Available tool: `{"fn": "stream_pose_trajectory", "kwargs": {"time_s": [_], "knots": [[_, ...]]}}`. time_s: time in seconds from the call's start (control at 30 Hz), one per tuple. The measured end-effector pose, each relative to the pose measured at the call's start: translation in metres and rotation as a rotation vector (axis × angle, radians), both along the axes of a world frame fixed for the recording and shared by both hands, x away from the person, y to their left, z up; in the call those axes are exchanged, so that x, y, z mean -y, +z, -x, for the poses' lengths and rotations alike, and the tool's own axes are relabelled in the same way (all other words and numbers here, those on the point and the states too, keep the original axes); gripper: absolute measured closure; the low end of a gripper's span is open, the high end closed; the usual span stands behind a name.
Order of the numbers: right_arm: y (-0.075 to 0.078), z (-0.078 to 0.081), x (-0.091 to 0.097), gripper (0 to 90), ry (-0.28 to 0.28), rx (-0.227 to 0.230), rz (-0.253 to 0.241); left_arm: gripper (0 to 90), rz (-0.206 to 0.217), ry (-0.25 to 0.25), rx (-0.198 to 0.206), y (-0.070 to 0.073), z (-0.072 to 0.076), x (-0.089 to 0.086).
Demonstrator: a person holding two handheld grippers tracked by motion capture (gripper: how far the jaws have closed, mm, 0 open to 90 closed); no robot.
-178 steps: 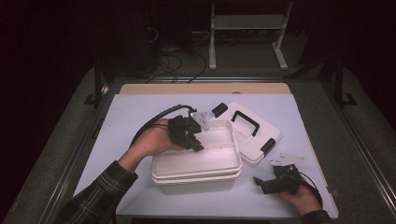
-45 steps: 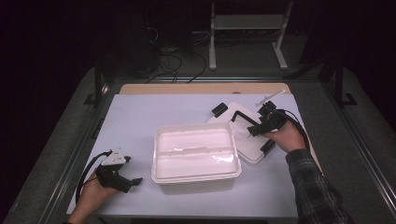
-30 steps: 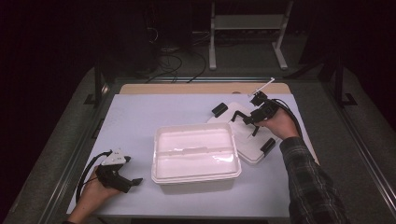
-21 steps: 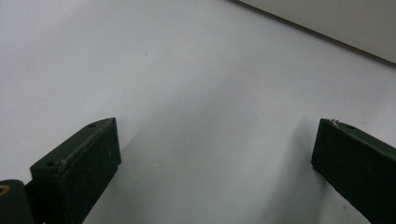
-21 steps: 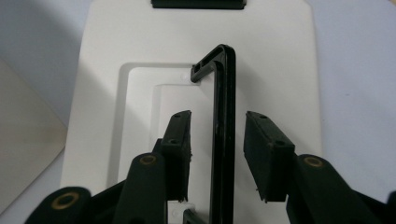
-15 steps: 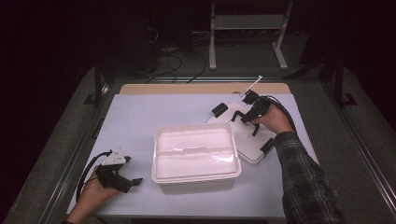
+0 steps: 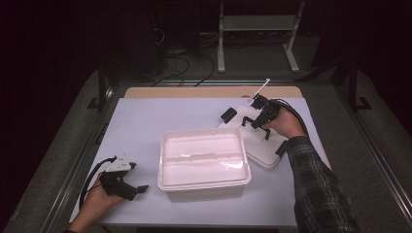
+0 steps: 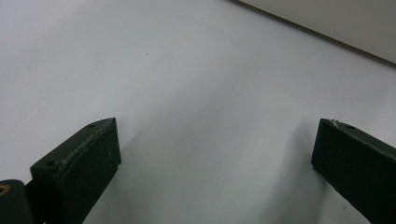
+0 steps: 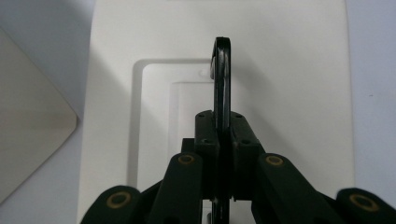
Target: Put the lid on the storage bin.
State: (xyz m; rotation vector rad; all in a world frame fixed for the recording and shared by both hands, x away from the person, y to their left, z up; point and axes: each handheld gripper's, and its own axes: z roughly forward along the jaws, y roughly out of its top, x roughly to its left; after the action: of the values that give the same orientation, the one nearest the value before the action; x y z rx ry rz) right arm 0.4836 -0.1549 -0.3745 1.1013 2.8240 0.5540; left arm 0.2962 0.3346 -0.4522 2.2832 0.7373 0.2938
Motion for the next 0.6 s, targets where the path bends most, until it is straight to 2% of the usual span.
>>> {"fn": "stream_pose_trajectory", "kwargs": {"time_s": [0.2,0.6], "knots": [[0.014,0.004,0.008,84.2,0.0,0.017,-0.017,0.1,0.001,0.0,0.0,0.0,0.0,0.0],[0.062,0.016,0.025,84.2,-0.004,0.068,-0.044,0.1,0.0,0.0,0.001,0.0,0.0,0.0]]}}
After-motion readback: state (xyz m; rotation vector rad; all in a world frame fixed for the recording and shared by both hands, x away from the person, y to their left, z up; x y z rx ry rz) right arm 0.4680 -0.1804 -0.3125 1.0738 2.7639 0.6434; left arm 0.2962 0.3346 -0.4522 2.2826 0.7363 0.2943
